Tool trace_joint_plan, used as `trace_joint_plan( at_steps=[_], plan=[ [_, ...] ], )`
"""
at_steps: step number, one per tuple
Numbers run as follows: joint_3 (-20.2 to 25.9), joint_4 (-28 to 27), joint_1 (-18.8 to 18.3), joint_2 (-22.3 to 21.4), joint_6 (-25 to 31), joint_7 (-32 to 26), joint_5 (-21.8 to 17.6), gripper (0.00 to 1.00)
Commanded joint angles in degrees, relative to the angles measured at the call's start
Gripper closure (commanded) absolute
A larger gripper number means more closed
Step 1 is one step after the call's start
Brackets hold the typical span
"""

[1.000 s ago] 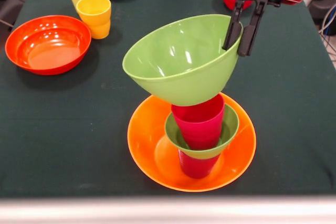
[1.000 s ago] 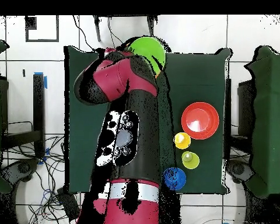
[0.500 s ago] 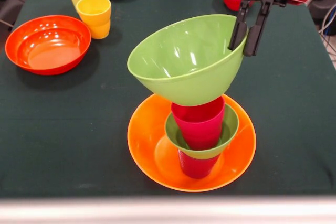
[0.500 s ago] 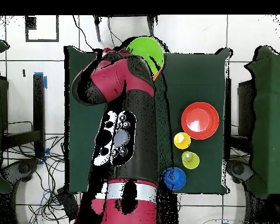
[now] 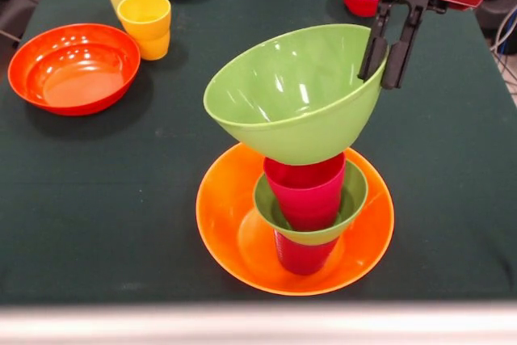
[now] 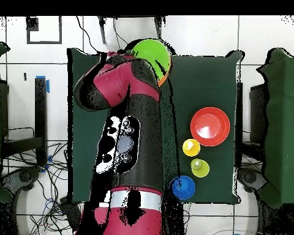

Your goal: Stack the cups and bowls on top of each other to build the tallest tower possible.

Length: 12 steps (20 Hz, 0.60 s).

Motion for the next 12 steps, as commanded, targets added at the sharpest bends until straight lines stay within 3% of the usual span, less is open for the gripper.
trace_joint_plan(
  at_steps=[1,12],
  plan=[
    [4.60,-0.72,0.53,3.88,7.44,-8.00,-2.09,1.00],
    [3.98,-1.27,0.41,3.96,9.06,-10.18,-2.79,1.00]
  ],
)
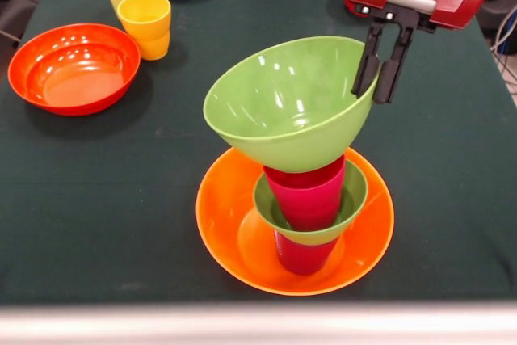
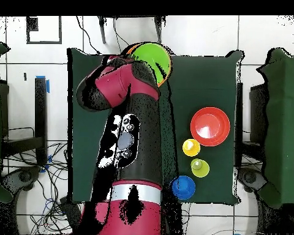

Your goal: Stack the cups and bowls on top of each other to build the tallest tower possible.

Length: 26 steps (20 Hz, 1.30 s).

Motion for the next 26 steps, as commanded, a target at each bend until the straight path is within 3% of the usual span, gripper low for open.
trace_joint_plan(
  at_steps=[1,26],
  plan=[
    [4.02,-0.97,0.35,2.16,8.56,-10.18,-2.76,1.00],
    [3.89,-2.19,0.58,2.70,8.38,-8.38,-2.36,1.00]
  ],
)
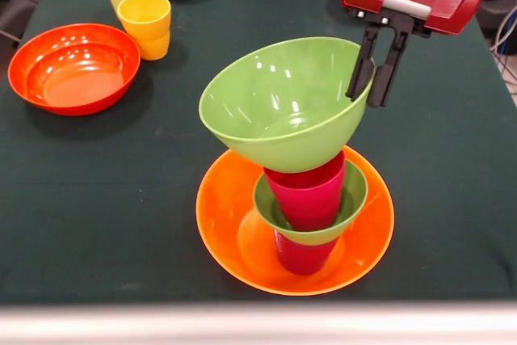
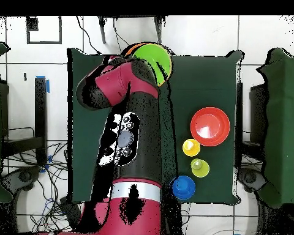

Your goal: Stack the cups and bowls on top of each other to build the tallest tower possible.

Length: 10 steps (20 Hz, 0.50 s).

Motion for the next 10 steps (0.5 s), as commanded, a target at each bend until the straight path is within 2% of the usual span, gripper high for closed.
trace_joint_plan(
  at_steps=[1,7,8,10],
  plan=[
    [3.88,-1.17,0.59,2.11,6.67,-8.44,-2.40,1.00],
    [3.91,-1.52,0.59,2.27,6.95,-8.36,-2.27,1.00],
    [3.82,-1.58,0.64,2.34,6.97,-8.14,-2.24,0.00],
    [3.35,-1.82,0.94,2.55,6.99,-7.33,-2.23,0.00]
  ],
)
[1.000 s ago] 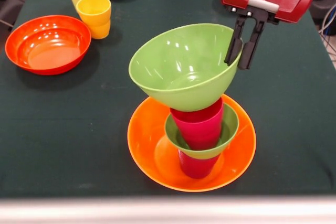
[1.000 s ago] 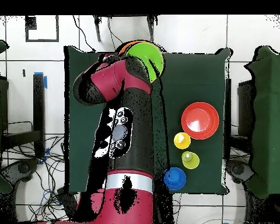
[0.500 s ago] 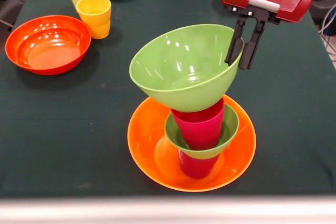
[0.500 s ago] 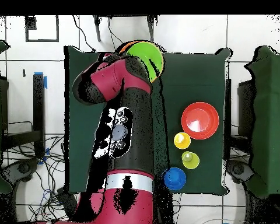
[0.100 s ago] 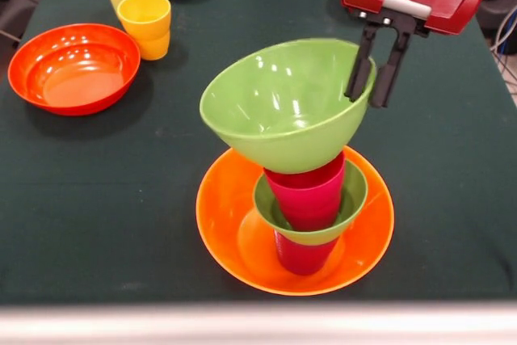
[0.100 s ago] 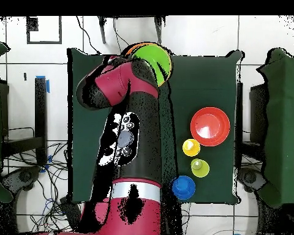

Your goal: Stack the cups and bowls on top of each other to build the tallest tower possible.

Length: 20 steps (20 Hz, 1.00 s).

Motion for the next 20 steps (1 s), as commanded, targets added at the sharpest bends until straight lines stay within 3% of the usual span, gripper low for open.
trace_joint_plan(
  at_steps=[1,20],
  plan=[
    [3.15,-1.87,1.08,2.65,6.97,-6.92,-2.22,0.00],
    [2.91,-2.57,1.25,2.54,7.50,-8.21,-2.46,0.00]
  ],
)
